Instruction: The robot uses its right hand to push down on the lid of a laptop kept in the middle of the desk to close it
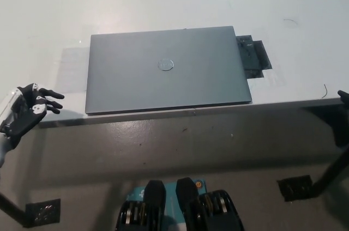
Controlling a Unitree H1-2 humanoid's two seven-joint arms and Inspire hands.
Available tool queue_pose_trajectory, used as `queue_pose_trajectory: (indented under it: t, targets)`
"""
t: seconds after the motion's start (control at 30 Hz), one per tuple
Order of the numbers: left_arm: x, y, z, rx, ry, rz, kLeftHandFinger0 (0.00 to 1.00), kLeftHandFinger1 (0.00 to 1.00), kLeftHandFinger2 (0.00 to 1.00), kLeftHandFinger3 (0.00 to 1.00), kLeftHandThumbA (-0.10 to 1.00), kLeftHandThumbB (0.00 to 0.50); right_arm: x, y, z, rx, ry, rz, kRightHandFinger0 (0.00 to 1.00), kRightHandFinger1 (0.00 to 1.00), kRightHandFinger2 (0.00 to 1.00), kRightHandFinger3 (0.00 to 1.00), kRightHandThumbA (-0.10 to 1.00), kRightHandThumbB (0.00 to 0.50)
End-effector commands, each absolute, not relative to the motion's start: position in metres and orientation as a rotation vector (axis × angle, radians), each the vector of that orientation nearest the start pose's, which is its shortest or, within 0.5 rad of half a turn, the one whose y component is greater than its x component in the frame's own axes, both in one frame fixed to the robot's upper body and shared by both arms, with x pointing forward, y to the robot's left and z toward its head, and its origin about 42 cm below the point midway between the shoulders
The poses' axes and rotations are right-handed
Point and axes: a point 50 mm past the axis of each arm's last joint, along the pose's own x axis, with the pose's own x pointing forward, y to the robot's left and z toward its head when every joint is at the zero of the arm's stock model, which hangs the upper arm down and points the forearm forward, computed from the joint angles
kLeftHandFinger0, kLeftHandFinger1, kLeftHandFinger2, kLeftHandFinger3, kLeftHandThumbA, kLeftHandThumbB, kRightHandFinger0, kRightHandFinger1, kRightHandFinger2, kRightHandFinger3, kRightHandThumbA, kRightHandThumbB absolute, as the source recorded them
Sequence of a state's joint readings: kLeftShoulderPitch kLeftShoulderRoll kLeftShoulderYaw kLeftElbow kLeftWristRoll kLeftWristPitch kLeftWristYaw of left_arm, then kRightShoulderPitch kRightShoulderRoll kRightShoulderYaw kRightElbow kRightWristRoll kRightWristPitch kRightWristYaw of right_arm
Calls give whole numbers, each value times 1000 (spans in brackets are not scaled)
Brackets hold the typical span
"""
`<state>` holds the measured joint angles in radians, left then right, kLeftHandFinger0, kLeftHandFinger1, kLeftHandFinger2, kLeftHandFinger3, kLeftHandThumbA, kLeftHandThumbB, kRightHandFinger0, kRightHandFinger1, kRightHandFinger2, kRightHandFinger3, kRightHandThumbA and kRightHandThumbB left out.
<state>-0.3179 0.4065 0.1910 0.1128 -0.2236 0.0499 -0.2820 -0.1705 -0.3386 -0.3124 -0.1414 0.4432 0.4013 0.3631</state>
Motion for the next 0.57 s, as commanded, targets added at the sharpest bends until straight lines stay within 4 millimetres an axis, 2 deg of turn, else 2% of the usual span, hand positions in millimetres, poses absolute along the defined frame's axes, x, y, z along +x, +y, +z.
queue_pose_trajectory:
  t: [0.0, 0.23, 0.37, 0.53]
  targets:
    - [375, 371, 226, 184, -271, -110, 524, 489, 542, 490, -100, 95, 328, -364, 227, 84, -130, 211, 1000, 1000, 887, 1000, 220, 248]
    - [374, 370, 223, 188, -264, -112, 537, 504, 549, 508, -100, 93, 328, -367, 229, 62, -128, 218, 1000, 1000, 889, 1000, 217, 242]
    - [373, 370, 223, 180, -264, -112, 532, 501, 547, 528, -100, 92, 331, -368, 233, 78, -132, 227, 1000, 1000, 870, 1000, 192, 252]
    - [372, 369, 224, 182, -261, -102, 541, 506, 547, 539, -100, 88, 331, -368, 234, 65, -123, 227, 1000, 1000, 878, 1000, 218, 265]
